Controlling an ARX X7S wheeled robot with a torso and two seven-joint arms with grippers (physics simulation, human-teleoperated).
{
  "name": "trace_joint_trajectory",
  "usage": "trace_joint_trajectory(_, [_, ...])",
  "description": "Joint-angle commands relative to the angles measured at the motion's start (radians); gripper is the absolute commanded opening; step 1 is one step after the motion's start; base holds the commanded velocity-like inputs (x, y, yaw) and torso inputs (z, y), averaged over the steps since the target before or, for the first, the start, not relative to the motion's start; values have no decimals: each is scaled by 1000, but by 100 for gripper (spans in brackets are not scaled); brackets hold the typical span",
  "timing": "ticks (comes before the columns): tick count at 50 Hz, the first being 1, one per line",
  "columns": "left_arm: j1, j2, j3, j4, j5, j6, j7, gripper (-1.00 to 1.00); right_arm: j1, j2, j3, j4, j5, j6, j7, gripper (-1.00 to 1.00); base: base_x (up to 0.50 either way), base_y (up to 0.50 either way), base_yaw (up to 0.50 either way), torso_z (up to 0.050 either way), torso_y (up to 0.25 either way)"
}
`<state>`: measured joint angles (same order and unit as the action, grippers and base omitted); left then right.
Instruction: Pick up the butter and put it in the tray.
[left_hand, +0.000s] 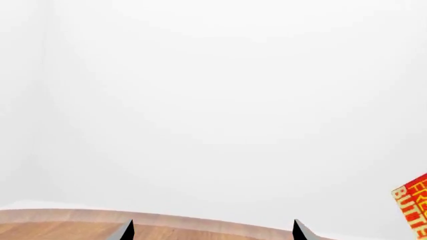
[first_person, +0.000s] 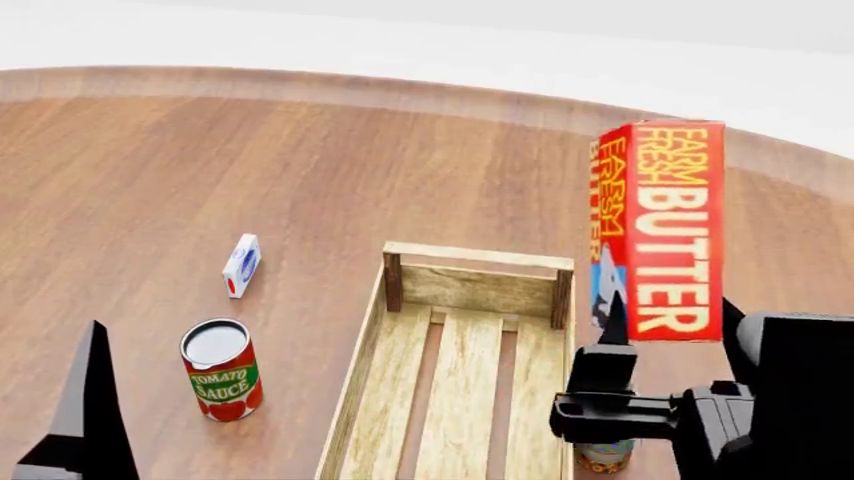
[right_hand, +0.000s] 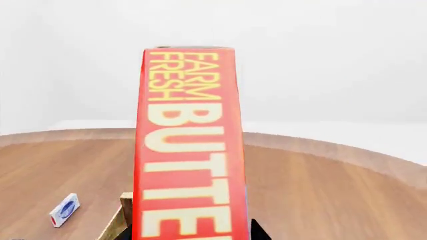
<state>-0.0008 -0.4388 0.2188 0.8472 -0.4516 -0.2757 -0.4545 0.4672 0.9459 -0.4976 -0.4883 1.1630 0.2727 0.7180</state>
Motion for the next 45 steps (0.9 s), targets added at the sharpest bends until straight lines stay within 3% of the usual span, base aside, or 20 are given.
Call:
trace_joint_trajectory(1, [-1,-5,-7,4,-13,4,-3,100,326,-252,-56,168,-78,157,80,-100,0,0,0,0,0])
trace_joint_trajectory(13, [-8,-6,-3,-5,-23,3,-4,100,461,-567,-133,517,-160,142,96,-100,0,0,0,0,2])
trace_joint_trajectory(15, [-9,-7,-4,-4,-26,1,-5,100,495,-588,-178,556,-193,159,51,-100,0,0,0,0,0])
trace_joint_trajectory(16, [-8,-7,-4,-3,-26,3,-5,100,528,-609,-213,610,-234,206,102,-100,0,0,0,0,0])
trace_joint_trajectory(21, [-7,-10,-16,-9,-33,6,-9,100,507,-684,-176,726,-217,146,103,-100,0,0,0,0,2])
trace_joint_trajectory(34, [-10,-7,10,-8,-22,-3,-13,100,533,-800,-119,880,-188,104,165,-100,0,0,0,1,2])
trace_joint_trajectory(45, [-13,-19,-20,6,-56,-9,-28,100,591,-847,-198,926,-151,340,305,-100,0,0,0,0,2])
